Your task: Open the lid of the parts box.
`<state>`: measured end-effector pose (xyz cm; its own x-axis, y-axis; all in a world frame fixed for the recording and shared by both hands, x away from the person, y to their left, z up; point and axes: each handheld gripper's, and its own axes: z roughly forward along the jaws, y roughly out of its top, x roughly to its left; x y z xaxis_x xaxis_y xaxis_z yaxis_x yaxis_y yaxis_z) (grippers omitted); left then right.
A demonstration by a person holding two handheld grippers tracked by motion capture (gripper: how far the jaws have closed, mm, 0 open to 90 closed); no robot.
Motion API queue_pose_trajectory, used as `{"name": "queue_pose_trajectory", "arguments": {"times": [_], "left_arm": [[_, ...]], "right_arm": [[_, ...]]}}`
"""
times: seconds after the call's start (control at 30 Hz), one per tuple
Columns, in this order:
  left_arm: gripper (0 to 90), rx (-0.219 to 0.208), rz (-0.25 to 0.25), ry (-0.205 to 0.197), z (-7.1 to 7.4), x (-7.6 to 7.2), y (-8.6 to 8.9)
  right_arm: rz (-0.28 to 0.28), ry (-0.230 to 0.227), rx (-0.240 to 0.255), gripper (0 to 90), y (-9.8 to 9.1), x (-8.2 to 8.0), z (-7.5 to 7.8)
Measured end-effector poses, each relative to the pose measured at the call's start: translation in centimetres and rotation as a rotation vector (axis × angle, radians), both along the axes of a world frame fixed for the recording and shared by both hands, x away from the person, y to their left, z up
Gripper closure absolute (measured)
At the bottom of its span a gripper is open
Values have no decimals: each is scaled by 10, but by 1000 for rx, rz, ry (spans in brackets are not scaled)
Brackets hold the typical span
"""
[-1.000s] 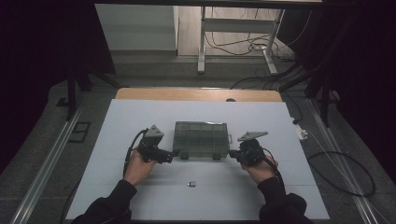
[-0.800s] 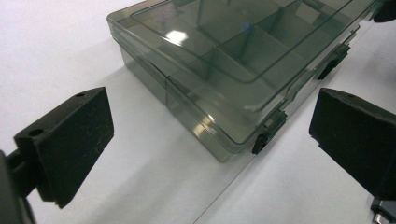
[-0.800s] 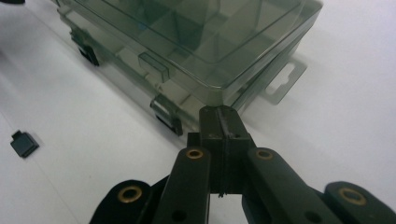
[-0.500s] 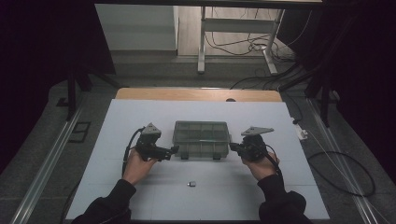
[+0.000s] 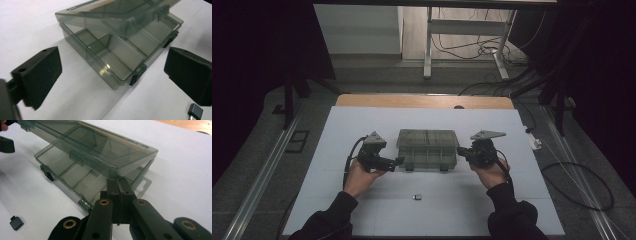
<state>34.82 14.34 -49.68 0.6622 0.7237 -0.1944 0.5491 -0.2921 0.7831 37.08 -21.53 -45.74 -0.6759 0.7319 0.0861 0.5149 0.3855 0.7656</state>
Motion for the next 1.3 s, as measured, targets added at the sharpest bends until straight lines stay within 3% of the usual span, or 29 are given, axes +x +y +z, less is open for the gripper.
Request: {"name": "queue_pose_trajectory", "arguments": {"times": [0.33, 0.53, 0.73, 0.93, 1.1, 1.3], "left_arm": [[200, 15, -60, -3, 2, -2, -8], [398, 9, -109, 14, 3, -2, -14], [491, -1, -133, 22, 4, 0, -22], [703, -12, -154, 30, 5, 3, -32], [857, 5, -169, 32, 3, 6, -39], [886, 54, -168, 25, -3, 12, -49]], "right_arm": [[-5, -4, 19, 899, 3, 7, 3], [-10, -7, 25, 899, 5, 12, 5], [-10, -6, 27, 899, 7, 15, 6], [-12, -10, 31, 899, 10, 19, 7], [-14, -13, 31, 899, 12, 23, 8], [-17, -20, 35, 899, 14, 29, 11]]}}
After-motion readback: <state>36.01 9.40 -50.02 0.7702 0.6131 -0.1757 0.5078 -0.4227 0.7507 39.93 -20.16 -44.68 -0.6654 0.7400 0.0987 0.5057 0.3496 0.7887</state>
